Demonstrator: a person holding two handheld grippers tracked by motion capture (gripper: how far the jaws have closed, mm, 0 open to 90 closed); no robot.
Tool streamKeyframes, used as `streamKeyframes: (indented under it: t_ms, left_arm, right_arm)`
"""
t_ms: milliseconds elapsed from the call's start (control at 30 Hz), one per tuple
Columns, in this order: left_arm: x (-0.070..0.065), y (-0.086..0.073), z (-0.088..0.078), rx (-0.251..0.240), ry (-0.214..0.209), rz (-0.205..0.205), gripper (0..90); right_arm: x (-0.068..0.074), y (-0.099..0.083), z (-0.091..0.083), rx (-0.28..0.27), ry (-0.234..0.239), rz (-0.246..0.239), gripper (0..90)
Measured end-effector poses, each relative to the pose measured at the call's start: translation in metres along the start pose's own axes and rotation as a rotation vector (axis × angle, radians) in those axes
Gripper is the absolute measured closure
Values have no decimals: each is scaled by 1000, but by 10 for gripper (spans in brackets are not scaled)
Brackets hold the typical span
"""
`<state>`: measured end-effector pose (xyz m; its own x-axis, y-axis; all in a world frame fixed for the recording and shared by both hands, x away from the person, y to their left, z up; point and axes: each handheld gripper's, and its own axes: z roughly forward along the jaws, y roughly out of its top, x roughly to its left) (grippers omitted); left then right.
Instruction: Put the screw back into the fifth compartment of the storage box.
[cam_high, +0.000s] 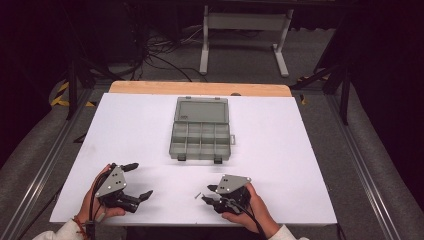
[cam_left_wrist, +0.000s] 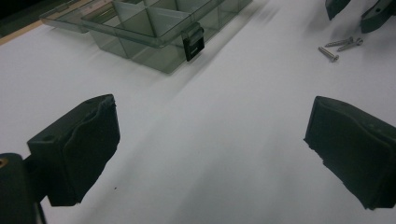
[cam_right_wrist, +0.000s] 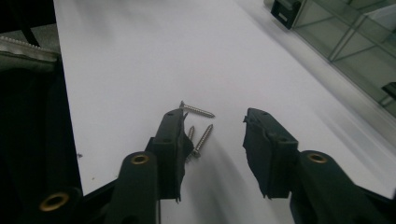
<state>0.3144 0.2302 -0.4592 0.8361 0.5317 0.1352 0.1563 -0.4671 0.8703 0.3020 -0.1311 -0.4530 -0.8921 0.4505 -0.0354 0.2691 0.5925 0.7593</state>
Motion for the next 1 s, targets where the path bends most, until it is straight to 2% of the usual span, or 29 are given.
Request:
streamKeyframes:
  t_ms: [200,467,600,833,1000]
  left_arm:
    - [0,0,0,4,-4,3,40]
    - [0,0,-1,0,-3,0,41]
    - [1,0,-1,1,-1,-1,41]
    - [1,0,-1,2,-1,0,43]
    - [1,0,-2,1,-2,0,43]
  right_arm:
    - [-3,3,7,28,9,10,700]
    - [-6,2,9,46,10,15,739]
    - [-4,4,11,58,4,9,732]
    - [-4,7,6,21,16,43,706]
    - [1,7,11,51,29,38,692]
